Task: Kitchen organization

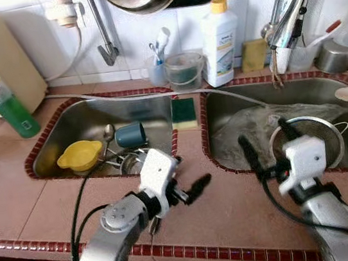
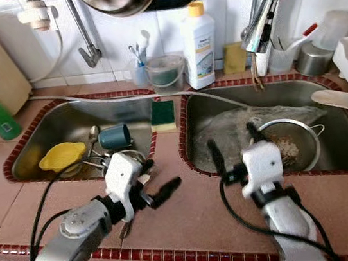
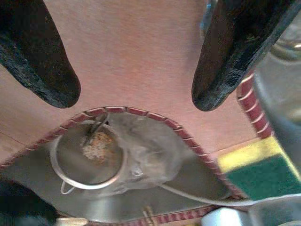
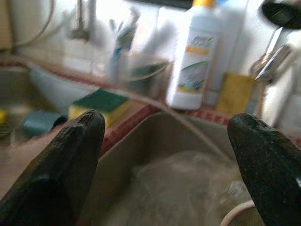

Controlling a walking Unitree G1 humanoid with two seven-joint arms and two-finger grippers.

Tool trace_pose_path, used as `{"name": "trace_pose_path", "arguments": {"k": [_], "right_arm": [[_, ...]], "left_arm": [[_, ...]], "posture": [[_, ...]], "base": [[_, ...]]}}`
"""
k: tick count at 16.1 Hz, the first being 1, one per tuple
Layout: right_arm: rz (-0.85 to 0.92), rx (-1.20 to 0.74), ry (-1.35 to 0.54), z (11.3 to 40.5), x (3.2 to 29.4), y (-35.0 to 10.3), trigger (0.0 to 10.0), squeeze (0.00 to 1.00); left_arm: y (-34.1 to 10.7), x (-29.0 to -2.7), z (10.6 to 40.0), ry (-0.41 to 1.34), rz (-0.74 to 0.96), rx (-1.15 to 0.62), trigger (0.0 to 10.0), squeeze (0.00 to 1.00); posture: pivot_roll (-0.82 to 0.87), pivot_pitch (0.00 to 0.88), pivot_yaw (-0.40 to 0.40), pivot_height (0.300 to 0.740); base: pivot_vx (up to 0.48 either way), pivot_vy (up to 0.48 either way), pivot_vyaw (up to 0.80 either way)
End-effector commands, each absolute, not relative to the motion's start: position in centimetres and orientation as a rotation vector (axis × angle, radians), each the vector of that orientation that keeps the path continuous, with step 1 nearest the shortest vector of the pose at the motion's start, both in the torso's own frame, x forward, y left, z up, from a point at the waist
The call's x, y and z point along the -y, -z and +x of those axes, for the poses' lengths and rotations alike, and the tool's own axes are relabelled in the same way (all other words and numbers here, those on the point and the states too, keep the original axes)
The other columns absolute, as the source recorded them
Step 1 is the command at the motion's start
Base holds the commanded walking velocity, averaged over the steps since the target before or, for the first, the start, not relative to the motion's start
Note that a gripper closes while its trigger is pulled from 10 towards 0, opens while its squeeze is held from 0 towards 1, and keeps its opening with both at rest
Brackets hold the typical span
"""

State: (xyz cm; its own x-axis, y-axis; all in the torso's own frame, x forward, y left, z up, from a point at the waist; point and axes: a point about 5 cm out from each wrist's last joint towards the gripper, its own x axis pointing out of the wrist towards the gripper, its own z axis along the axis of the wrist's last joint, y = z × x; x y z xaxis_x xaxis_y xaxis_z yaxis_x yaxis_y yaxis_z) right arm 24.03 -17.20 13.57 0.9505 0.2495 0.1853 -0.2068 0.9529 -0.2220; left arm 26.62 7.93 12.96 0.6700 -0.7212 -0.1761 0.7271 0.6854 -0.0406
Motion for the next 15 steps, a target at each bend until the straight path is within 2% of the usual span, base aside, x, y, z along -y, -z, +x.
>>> {"name": "trace_pose_path", "arguments": {"k": [1,7,15], "right_arm": [[-0.196,0.212,-0.268,23.5,16.9,-13.8,10.0,0.00],[-0.187,0.166,-0.371,22.5,16.0,-13.2,10.0,0.00],[-0.186,0.136,-0.445,21.7,15.8,-13.1,10.0,0.00]], "left_arm": [[-13.1,-8.8,26.9,0.770,0.036,-0.192,10.0,0.00],[-13.0,-9.8,27.1,0.702,0.026,-0.227,10.0,0.00],[-12.6,-9.1,27.5,0.619,0.039,-0.257,10.0,0.00]], "posture": [[-0.27,0.105,0.082,0.740],[-0.26,0.101,0.081,0.740],[-0.27,0.099,0.078,0.740]], "base": [[0.000,0.000,0.00],[0.000,0.000,0.00],[0.000,0.000,0.00]]}}
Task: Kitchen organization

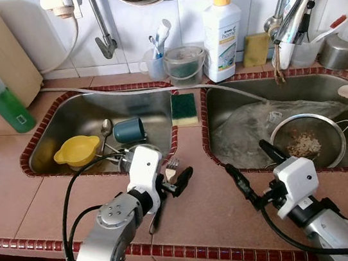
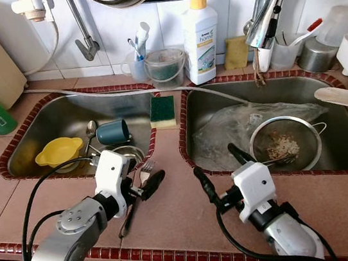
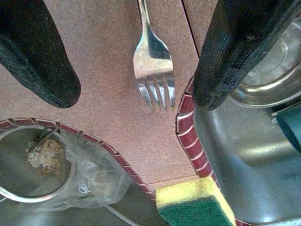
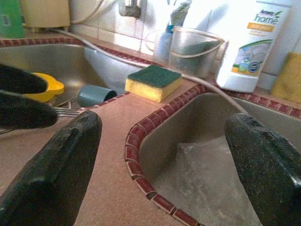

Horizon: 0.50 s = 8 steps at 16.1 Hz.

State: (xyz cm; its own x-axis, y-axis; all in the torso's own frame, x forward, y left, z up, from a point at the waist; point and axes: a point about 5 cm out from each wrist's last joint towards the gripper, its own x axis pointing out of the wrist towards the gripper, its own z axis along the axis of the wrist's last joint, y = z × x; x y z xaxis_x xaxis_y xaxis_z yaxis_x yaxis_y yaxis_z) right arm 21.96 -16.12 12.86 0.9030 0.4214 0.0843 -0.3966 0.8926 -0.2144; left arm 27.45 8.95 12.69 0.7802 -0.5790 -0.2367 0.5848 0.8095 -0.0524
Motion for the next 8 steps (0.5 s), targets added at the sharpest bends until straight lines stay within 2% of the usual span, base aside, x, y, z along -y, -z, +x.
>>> {"name": "trace_pose_path", "arguments": {"k": [1,8], "right_arm": [[-0.189,0.120,-0.462,21.5,15.8,-13.0,10.0,0.00],[-0.190,0.031,-0.572,19.7,15.4,-11.9,10.0,0.00]], "left_arm": [[-12.6,-9.1,27.6,0.611,0.036,-0.260,10.0,0.00],[-12.2,-8.8,27.9,0.562,0.049,-0.299,10.0,0.00]], "posture": [[-0.27,0.102,0.078,0.740],[-0.28,0.111,0.083,0.740]], "base": [[0.000,0.000,0.00],[0.000,0.000,0.00]]}}
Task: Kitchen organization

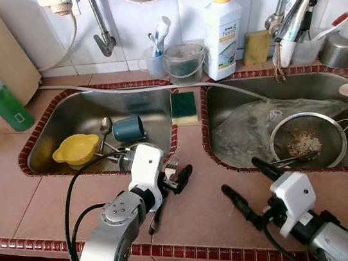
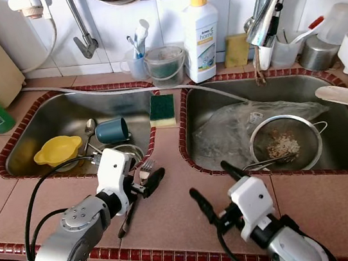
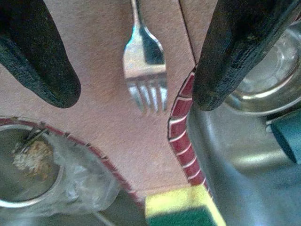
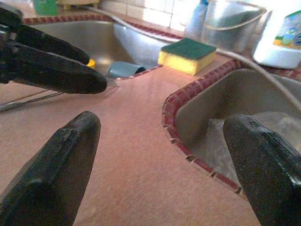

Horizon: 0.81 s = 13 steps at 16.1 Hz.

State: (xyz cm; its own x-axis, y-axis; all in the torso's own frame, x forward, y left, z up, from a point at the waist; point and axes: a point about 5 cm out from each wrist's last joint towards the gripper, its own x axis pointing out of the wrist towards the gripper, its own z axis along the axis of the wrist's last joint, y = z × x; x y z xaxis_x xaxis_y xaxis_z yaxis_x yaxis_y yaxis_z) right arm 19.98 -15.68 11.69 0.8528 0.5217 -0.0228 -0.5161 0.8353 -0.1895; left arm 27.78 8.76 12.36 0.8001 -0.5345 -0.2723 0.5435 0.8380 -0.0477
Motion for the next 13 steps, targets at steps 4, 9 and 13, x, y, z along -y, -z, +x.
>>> {"name": "trace_pose_path", "arguments": {"k": [4,9,13], "right_arm": [[-0.190,0.025,-0.580,19.57,15.37,-12.00,10.0,0.00],[-0.189,0.019,-0.586,19.50,15.28,-12.08,10.0,0.00],[-0.193,0.022,-0.581,19.54,15.34,-12.21,10.0,0.00]], "left_arm": [[-11.94,-8.82,28.13,0.535,0.060,-0.321,10.0,0.00],[-11.81,-8.54,28.17,0.532,0.068,-0.340,10.0,0.00],[-11.45,-8.51,28.07,0.530,0.082,-0.366,10.0,0.00]], "posture": [[-0.29,0.113,0.085,0.740],[-0.29,0.116,0.087,0.740],[-0.29,0.119,0.092,0.740]], "base": [[0.000,0.000,0.00],[0.000,0.000,0.00],[0.000,0.000,0.00]]}}
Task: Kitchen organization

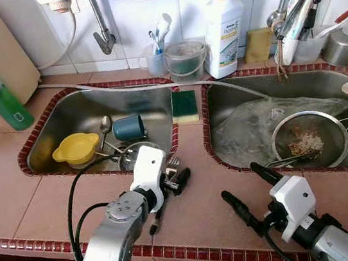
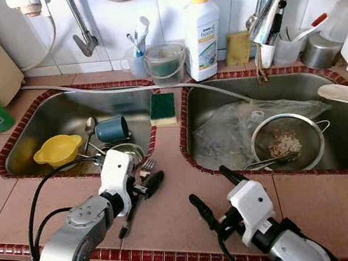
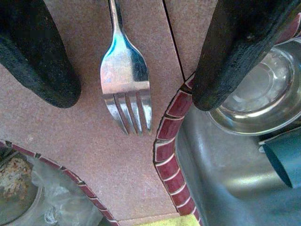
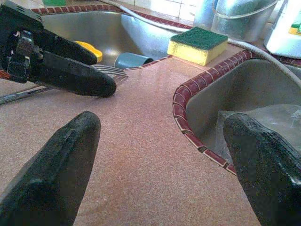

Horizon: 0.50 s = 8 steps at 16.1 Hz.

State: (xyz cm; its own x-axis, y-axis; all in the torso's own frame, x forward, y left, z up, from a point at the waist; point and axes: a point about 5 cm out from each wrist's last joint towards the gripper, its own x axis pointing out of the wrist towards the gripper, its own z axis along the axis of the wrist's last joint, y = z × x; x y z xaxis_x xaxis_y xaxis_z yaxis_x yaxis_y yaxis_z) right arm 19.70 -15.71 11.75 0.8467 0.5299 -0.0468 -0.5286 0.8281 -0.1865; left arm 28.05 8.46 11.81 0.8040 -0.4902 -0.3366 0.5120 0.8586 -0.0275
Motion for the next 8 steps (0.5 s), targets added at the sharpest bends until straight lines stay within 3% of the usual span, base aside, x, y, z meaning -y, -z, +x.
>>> {"name": "trace_pose_path", "arguments": {"k": [1,6,7,8], "right_arm": [[-0.193,0.023,-0.578,19.6,15.3,-12.2,10.0,0.00],[-0.199,0.024,-0.567,19.7,15.3,-12.2,10.0,0.00],[-0.200,0.026,-0.566,19.7,15.3,-12.3,10.0,0.00],[-0.200,0.027,-0.564,19.7,15.2,-12.3,10.0,0.00]], "left_arm": [[-11.1,-8.6,28.1,0.522,0.083,-0.389,10.0,0.00],[-9.8,-8.8,28.0,0.517,0.042,-0.471,10.0,0.00],[-9.9,-8.7,28.1,0.532,0.025,-0.459,8.2,0.00],[-9.9,-8.7,28.0,0.553,-0.021,-0.466,2.7,0.00]], "posture": [[-0.29,0.119,0.093,0.740],[-0.30,0.113,0.101,0.740],[-0.30,0.112,0.102,0.740],[-0.31,0.109,0.105,0.740]], "base": [[0.000,0.000,0.00],[0.000,0.000,0.00],[0.000,0.000,0.00],[0.000,0.000,0.00]]}}
